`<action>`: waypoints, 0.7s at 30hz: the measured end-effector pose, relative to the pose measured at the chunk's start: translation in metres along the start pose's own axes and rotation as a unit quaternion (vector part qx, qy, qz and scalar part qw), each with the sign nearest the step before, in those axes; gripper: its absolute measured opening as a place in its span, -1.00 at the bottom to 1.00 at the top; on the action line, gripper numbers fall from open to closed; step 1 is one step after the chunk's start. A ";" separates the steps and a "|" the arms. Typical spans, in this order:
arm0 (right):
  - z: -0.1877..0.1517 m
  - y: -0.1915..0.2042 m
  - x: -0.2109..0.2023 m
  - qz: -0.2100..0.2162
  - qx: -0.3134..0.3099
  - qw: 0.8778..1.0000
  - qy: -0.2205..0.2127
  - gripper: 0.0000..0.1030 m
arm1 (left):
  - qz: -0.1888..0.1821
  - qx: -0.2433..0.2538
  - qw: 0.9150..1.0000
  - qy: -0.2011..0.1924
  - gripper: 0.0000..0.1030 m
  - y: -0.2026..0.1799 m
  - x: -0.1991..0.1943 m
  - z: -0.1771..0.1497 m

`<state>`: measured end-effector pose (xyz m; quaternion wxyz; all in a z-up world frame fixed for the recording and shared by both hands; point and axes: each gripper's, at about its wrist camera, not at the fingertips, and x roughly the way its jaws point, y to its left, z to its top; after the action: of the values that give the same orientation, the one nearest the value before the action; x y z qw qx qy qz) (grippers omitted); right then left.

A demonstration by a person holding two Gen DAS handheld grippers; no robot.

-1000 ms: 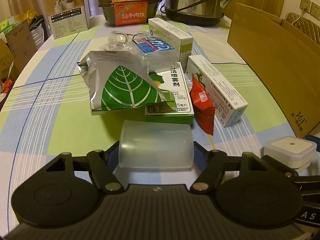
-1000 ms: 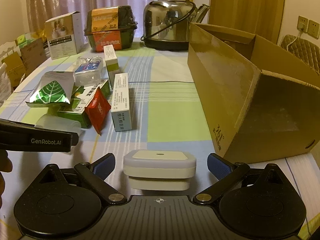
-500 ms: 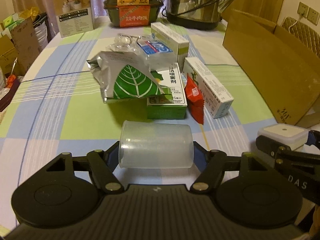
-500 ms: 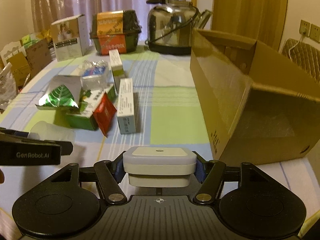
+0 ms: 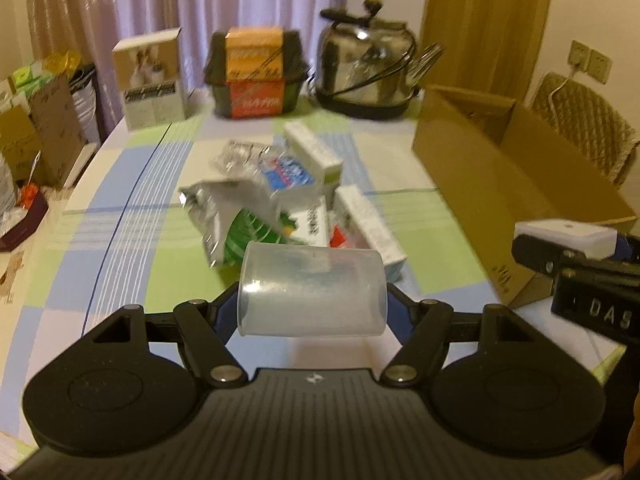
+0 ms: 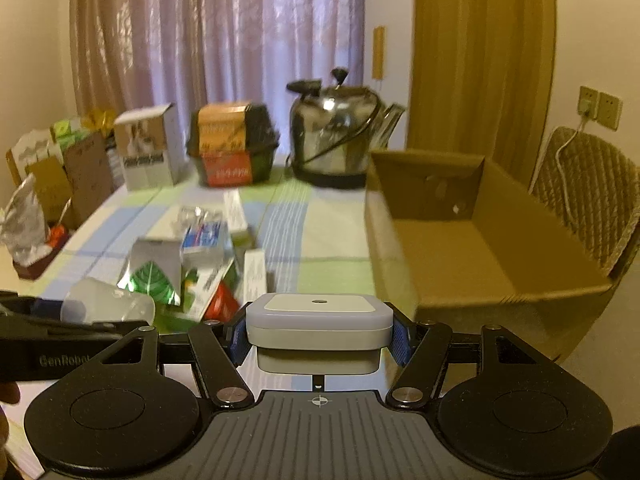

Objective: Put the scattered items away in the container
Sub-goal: 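Carry the night-light into the cardboard box and open the right gripper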

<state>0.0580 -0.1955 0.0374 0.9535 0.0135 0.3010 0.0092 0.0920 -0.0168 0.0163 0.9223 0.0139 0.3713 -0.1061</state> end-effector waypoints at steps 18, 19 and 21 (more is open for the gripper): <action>0.069 -0.107 -0.018 -0.062 0.018 0.997 -0.037 0.31 | -0.095 0.056 0.993 -0.049 0.33 -0.112 -0.010 0.075; 0.070 -0.114 -0.015 -0.063 0.015 0.997 -0.036 0.31 | -0.099 0.062 0.992 -0.047 0.33 -0.118 -0.007 0.079; 0.071 -0.128 -0.009 -0.067 0.014 0.997 -0.031 0.31 | -0.107 0.073 0.991 -0.045 0.33 -0.131 -0.001 0.087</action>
<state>0.0926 -0.3248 0.0965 0.9607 0.0074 0.2711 -0.0596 0.1235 -0.1535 0.0870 0.9179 0.0362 0.3201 -0.2318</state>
